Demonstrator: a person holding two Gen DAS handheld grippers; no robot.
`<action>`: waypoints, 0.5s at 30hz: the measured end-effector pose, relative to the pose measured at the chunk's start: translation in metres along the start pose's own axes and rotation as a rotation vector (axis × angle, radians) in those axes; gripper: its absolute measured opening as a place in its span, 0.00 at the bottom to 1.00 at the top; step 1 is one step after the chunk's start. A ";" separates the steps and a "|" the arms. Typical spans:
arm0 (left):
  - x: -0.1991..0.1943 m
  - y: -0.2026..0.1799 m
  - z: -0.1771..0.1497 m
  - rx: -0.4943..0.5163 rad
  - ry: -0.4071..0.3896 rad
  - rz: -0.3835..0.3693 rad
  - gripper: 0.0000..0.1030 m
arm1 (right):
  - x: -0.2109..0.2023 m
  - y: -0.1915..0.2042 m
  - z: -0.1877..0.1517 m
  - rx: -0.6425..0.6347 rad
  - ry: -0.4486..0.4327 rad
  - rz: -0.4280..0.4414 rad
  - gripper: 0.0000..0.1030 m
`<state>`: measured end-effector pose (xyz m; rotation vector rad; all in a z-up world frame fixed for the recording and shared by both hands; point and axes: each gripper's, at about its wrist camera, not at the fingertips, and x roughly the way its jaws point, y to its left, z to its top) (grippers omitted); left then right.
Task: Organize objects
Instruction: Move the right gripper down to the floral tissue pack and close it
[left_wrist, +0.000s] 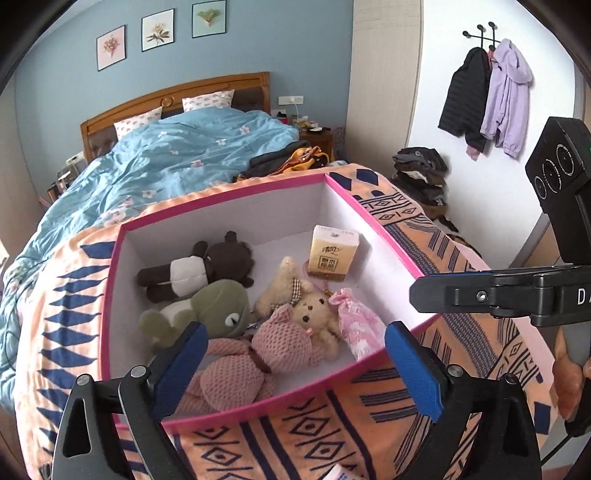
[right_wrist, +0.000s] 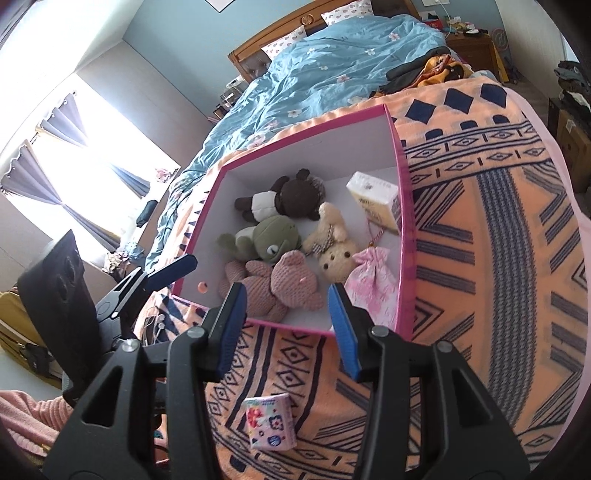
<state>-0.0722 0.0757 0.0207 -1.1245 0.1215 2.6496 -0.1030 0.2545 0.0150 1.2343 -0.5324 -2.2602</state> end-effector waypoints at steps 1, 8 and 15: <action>-0.002 0.000 -0.002 -0.002 -0.002 0.005 0.95 | -0.001 0.000 -0.002 0.003 0.000 0.001 0.47; -0.016 0.004 -0.024 -0.002 0.010 0.020 0.95 | -0.006 0.000 -0.023 0.028 0.020 0.028 0.47; -0.023 0.004 -0.045 0.008 0.039 0.032 0.95 | 0.005 -0.004 -0.056 0.057 0.099 0.036 0.47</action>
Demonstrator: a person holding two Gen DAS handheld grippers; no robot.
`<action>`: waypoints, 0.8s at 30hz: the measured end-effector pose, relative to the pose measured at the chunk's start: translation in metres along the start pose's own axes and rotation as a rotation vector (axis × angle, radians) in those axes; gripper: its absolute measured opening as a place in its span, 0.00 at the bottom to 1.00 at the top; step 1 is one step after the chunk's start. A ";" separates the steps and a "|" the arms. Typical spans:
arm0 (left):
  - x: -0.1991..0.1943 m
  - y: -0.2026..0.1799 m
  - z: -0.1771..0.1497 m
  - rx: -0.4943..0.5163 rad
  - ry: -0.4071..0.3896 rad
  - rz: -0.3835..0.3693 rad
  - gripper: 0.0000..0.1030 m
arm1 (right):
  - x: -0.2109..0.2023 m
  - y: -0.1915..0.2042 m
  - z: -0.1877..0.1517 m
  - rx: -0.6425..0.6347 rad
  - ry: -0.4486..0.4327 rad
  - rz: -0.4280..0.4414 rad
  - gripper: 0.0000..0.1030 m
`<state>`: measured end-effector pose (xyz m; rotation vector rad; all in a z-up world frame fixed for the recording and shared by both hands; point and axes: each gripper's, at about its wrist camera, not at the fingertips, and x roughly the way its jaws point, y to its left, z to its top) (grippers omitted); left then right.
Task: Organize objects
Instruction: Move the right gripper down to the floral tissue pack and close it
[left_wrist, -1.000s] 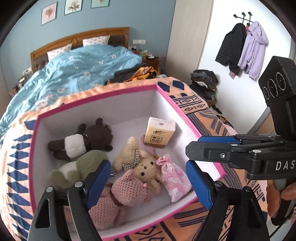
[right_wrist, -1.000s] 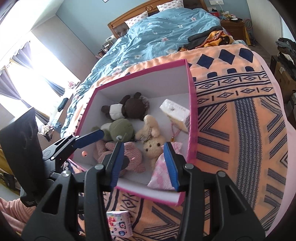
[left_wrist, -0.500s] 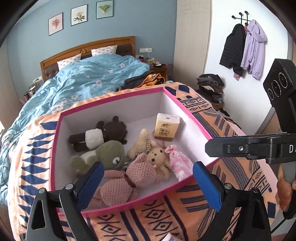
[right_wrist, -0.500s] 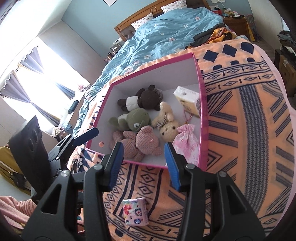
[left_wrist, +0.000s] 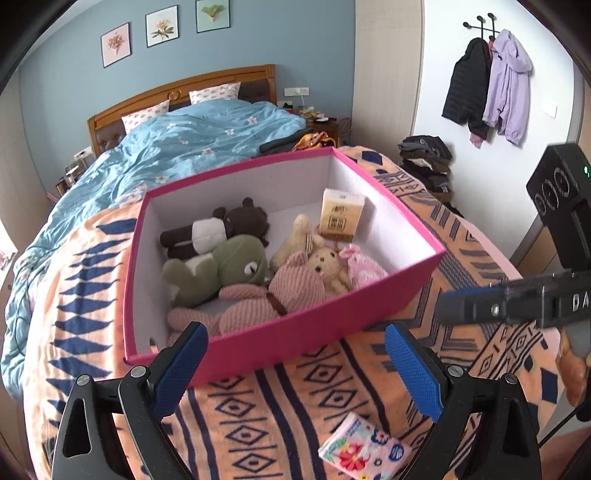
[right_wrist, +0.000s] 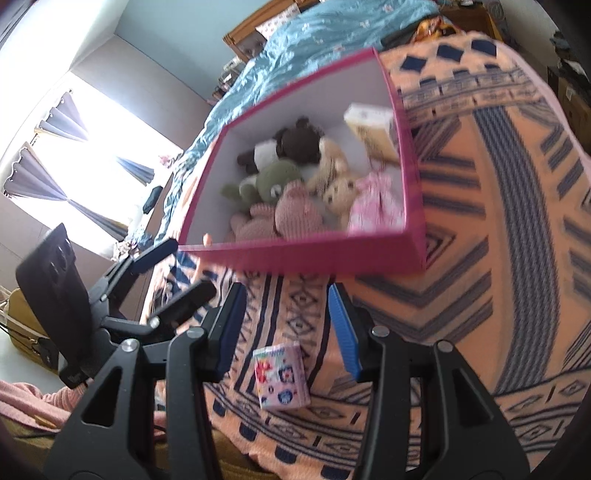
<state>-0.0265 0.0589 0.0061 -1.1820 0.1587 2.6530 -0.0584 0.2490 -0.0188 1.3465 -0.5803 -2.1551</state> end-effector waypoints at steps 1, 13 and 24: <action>0.000 0.000 -0.003 0.001 0.007 0.000 0.95 | 0.002 -0.001 -0.004 0.003 0.012 0.001 0.47; 0.010 -0.002 -0.021 0.001 0.077 -0.031 0.95 | 0.035 -0.008 -0.055 0.051 0.172 0.024 0.47; 0.038 -0.001 -0.056 0.001 0.208 -0.099 0.95 | 0.058 -0.012 -0.099 0.101 0.317 0.055 0.47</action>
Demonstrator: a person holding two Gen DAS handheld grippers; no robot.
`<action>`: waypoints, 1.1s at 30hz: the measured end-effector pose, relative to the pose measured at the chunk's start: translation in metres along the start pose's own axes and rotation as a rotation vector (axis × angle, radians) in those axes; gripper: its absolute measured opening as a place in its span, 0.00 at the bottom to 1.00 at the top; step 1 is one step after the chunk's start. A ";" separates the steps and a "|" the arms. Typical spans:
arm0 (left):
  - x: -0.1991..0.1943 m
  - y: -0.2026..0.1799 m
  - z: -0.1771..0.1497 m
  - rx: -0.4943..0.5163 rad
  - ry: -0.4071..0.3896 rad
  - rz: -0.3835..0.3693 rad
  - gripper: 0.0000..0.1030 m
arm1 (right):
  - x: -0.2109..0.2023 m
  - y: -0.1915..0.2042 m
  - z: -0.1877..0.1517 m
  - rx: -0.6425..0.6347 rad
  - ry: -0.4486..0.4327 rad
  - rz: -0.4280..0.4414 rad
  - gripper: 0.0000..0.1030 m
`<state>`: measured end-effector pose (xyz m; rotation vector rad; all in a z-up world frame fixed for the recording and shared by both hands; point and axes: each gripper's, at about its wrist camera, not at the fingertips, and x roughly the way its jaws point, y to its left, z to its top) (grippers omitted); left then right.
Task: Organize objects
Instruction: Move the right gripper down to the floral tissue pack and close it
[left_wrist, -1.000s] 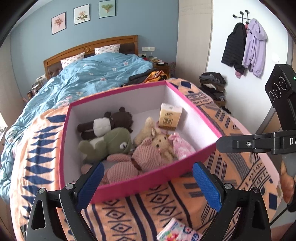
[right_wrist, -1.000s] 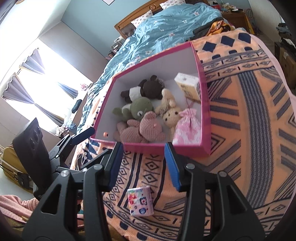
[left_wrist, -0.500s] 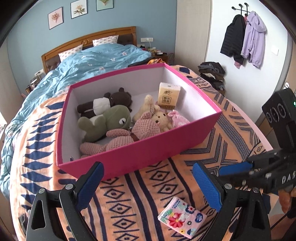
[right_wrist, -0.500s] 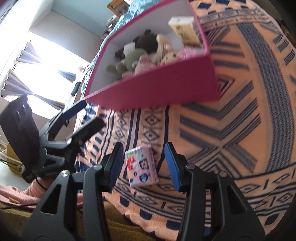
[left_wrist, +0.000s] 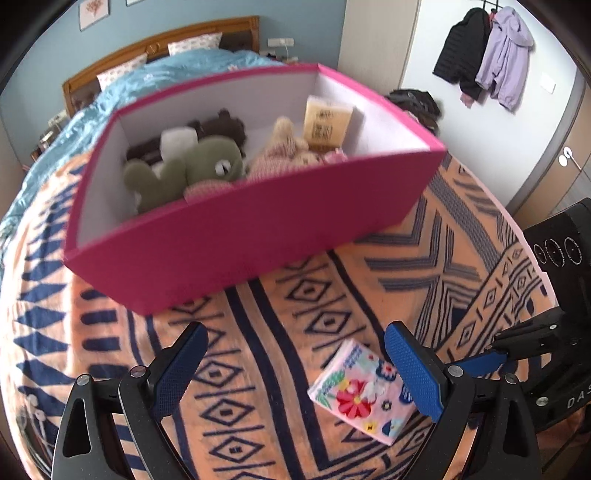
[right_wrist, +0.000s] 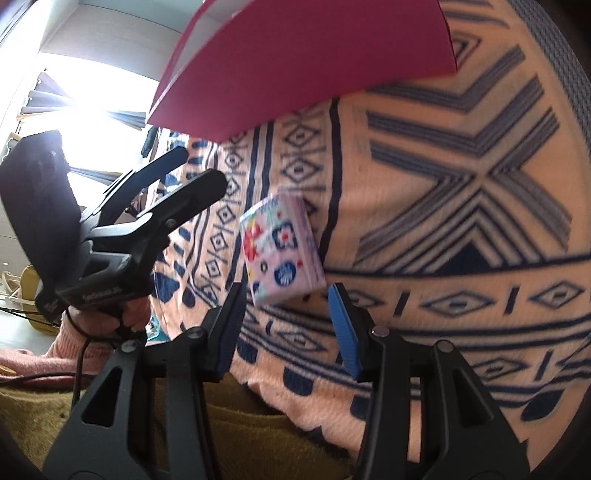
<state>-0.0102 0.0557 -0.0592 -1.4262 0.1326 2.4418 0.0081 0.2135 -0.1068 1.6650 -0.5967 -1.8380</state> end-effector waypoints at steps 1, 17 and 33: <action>0.003 0.000 -0.002 -0.002 0.012 -0.006 0.95 | 0.002 0.000 -0.002 0.003 0.009 0.004 0.47; 0.031 -0.007 -0.021 -0.025 0.143 -0.216 0.79 | 0.010 -0.024 -0.006 0.108 -0.010 0.129 0.47; 0.034 0.007 -0.019 -0.084 0.179 -0.322 0.73 | 0.007 -0.020 -0.012 0.065 0.079 0.177 0.47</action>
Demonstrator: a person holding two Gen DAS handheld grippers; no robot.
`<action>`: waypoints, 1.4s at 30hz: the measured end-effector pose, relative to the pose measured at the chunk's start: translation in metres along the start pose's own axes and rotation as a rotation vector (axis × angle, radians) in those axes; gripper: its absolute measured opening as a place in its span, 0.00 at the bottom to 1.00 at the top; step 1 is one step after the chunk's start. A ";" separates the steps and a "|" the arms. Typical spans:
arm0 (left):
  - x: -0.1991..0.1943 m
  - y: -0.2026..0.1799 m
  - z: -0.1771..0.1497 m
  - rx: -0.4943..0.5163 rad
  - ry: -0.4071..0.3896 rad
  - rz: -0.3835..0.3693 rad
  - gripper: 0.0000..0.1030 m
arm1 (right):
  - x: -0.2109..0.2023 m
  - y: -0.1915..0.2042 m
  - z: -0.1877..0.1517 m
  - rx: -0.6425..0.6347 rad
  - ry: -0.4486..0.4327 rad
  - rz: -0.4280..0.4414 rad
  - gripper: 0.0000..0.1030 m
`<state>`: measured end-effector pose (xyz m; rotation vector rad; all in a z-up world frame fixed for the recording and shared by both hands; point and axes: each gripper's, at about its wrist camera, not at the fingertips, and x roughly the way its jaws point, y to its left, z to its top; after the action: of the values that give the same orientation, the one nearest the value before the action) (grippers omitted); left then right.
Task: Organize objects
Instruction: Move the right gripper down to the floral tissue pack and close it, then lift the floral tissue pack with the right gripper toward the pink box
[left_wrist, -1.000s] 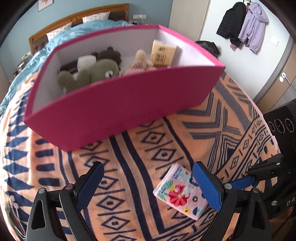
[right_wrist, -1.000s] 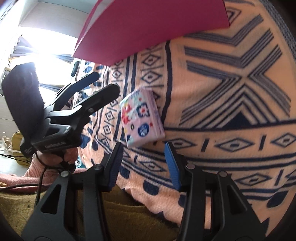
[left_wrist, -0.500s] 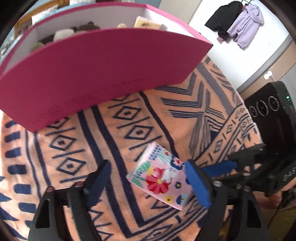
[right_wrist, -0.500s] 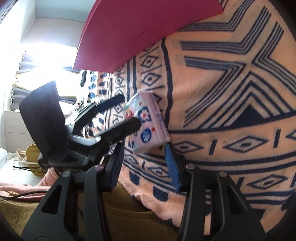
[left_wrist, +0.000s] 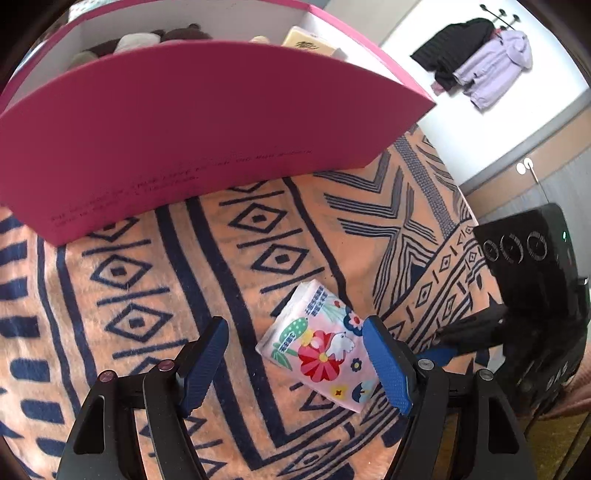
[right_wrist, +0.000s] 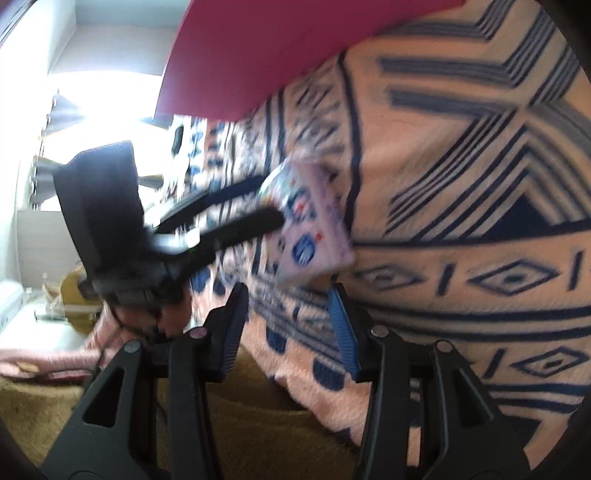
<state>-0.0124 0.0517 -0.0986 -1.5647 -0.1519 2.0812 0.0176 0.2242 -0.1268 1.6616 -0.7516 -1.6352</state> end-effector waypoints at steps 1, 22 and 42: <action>0.000 -0.001 0.001 0.012 0.005 -0.008 0.70 | 0.002 0.001 -0.001 -0.007 0.011 -0.004 0.47; 0.010 -0.005 -0.016 -0.017 0.076 -0.172 0.63 | -0.038 -0.019 0.025 0.007 -0.174 -0.025 0.46; 0.011 -0.002 -0.003 -0.069 0.061 -0.075 0.43 | -0.035 -0.005 0.033 -0.068 -0.162 -0.227 0.35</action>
<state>-0.0114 0.0581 -0.1081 -1.6357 -0.2588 1.9877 -0.0173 0.2525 -0.1085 1.6281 -0.5936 -1.9501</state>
